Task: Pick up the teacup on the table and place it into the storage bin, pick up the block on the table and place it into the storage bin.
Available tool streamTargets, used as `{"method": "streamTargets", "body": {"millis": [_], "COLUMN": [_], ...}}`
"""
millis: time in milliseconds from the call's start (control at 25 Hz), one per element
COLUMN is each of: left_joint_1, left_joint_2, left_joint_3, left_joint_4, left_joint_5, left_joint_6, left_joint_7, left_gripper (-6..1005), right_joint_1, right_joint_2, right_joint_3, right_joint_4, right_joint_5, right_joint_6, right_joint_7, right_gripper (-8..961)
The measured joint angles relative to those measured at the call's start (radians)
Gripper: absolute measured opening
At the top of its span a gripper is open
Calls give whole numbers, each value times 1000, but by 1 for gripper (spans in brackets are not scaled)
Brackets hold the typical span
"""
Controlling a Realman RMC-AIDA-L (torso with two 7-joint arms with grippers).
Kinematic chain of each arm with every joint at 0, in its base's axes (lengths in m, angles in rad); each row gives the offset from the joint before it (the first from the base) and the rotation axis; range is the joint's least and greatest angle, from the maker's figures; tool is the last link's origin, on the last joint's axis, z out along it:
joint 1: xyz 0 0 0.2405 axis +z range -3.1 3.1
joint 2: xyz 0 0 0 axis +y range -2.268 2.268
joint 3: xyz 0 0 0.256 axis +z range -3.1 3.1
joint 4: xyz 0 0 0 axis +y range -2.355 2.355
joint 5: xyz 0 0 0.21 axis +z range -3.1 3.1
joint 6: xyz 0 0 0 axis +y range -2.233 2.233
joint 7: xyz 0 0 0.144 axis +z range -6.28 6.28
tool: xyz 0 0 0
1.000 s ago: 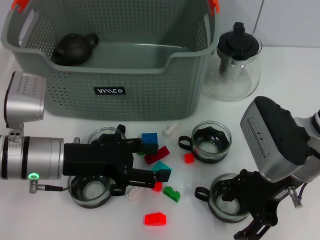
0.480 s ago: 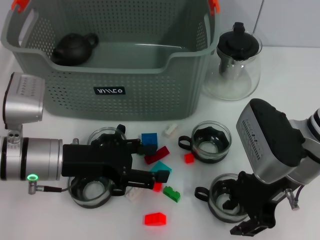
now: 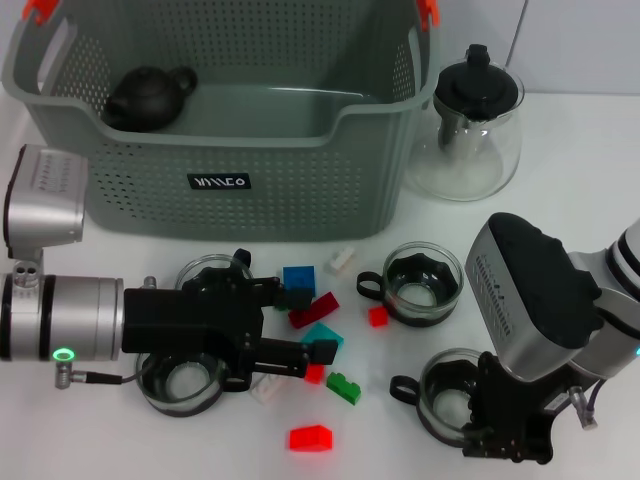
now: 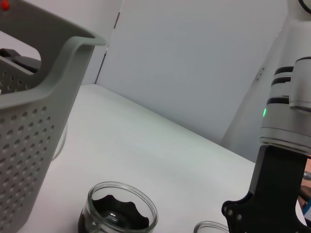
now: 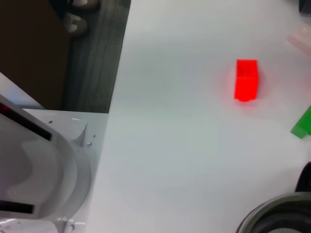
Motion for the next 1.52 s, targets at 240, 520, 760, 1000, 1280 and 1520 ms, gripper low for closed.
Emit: {"method": "streamTargets", "body": {"millis": [240, 520, 760, 1000, 1280, 1520], "left_joint_1": [3, 8, 9, 15, 33, 31], "left_joint_2": [1, 5, 9, 23, 34, 34], "left_joint_3": [0, 0, 0, 0, 0, 0], "left_joint_4": [0, 3, 7, 11, 25, 26], "left_joint_5": [0, 0, 5, 9, 10, 7], "left_joint_6": [0, 9, 14, 14, 12, 15], "left_joint_7": [0, 0, 10, 16, 24, 29], "left_gripper": [847, 846, 846, 845, 844, 843], "right_joint_1": [0, -5, -6, 16, 100, 278], "right_joint_2": [0, -2, -6, -10, -19, -23], "right_joint_3": [8, 80, 289, 473, 609, 677], "right_joint_4": [-5, -50, -133, -227, -286, -250], "right_joint_5": [1, 11, 67, 162, 393, 441], "right_joint_6": [-4, -76, -229, -327, -327, -158], "right_joint_7": [0, 0, -22, -1, 116, 221], "right_gripper": [105, 65, 64, 63, 62, 62]}}
